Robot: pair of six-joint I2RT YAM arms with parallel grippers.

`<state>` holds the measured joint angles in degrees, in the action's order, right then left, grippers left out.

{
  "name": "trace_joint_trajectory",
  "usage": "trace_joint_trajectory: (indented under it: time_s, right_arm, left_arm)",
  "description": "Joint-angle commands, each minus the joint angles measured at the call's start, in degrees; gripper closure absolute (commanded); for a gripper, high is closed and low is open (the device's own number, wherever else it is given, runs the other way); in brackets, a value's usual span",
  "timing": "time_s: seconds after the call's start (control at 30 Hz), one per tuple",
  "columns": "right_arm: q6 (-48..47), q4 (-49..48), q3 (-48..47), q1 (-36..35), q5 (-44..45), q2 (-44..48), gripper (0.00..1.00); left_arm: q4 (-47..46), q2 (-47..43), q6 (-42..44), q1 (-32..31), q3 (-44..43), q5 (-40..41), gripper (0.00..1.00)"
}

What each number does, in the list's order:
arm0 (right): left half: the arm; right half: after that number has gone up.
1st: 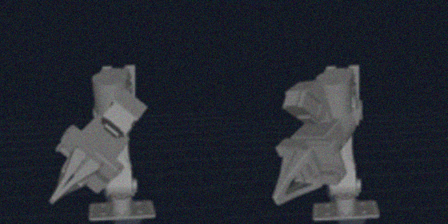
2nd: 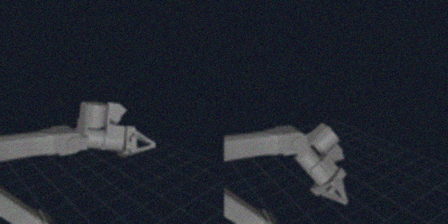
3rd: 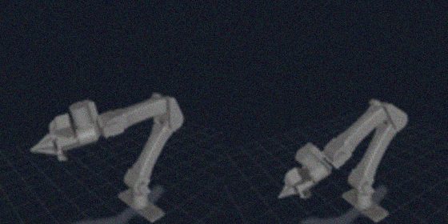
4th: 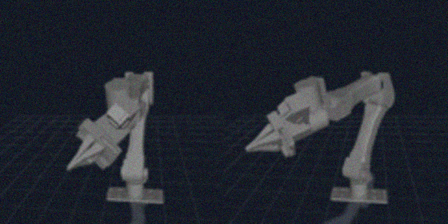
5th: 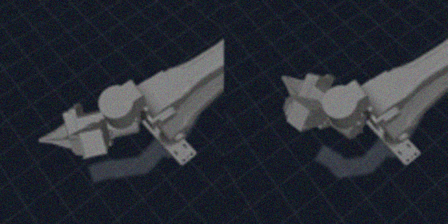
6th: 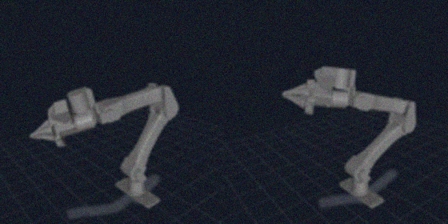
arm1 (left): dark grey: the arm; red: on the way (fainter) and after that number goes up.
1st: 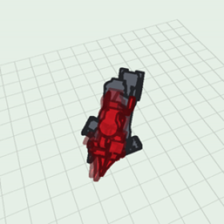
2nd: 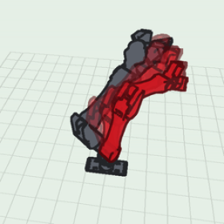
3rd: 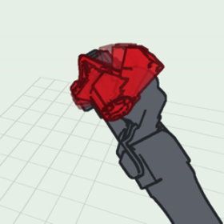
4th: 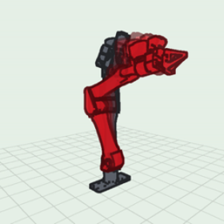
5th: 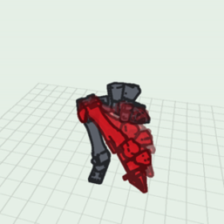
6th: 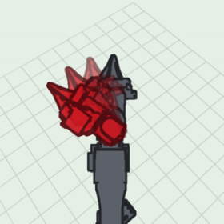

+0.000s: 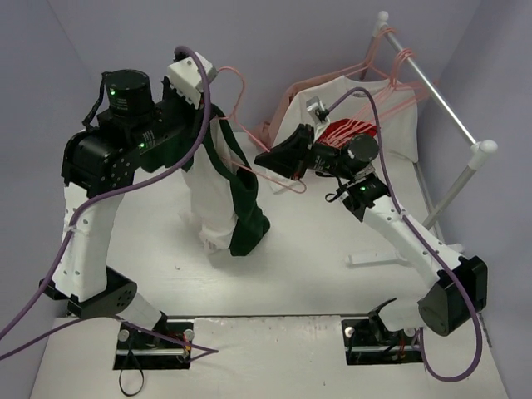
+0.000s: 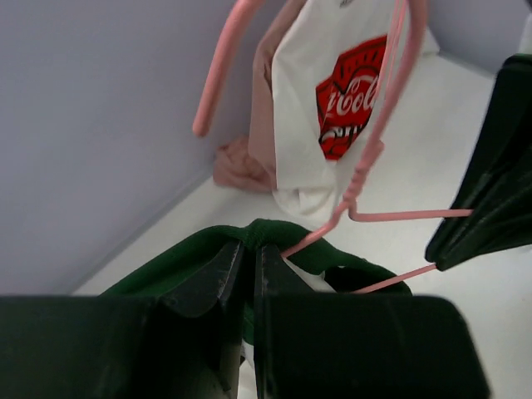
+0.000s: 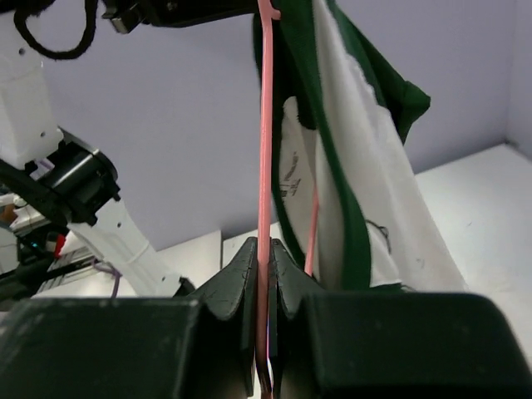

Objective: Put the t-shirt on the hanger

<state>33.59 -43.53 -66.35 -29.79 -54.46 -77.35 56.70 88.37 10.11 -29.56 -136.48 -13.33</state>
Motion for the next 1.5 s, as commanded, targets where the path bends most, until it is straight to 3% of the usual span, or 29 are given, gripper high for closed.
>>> trace_joint_trajectory:
  time_s: [0.0,0.07,0.13,0.2,0.43,0.73,1.17,1.3,1.47]
  right_arm:
    - [0.8,-16.7,-7.8,3.6,6.9,0.8,1.0]
    - [-1.1,-15.1,-7.4,5.5,10.9,2.1,1.0]
    - [-8.2,-2.5,-6.2,6.5,19.3,6.6,1.0]
    - [-14.2,2.3,-5.0,6.3,21.1,9.5,1.0]
    - [-11.8,5.6,-0.9,5.8,9.2,12.3,1.0]
    - [-9.7,5.3,6.0,2.7,6.5,13.4,1.0]
    - [0.9,-12.7,3.6,2.5,5.4,7.5,1.0]
    - [6.2,-21.9,2.7,2.3,4.2,4.2,1.0]
    - [6.3,-25.4,0.6,1.7,3.8,1.8,1.0]
  left_arm:
    - [0.2,0.1,0.8,-0.6,-4.2,-7.5,1.0]
    - [0.1,0.2,0.9,-0.6,-3.7,-5.0,1.0]
    - [-0.5,0.1,0.6,-0.6,-2.5,-1.4,1.0]
    - [-1.4,-0.2,0.4,-0.5,-0.8,0.9,1.0]
    - [-6.4,-0.3,-0.3,-0.3,1.4,4.7,1.0]
    - [-6.9,3.6,-2.2,-0.4,-6.3,5.3,1.0]
    - [-7.0,3.5,-4.0,-0.9,-4.2,-4.1,1.0]
    - [-7.0,3.5,-4.3,-2.3,-4.2,-4.1,1.0]
    - [-7.0,4.2,-5.1,-4.5,-5.3,-4.2,1.0]
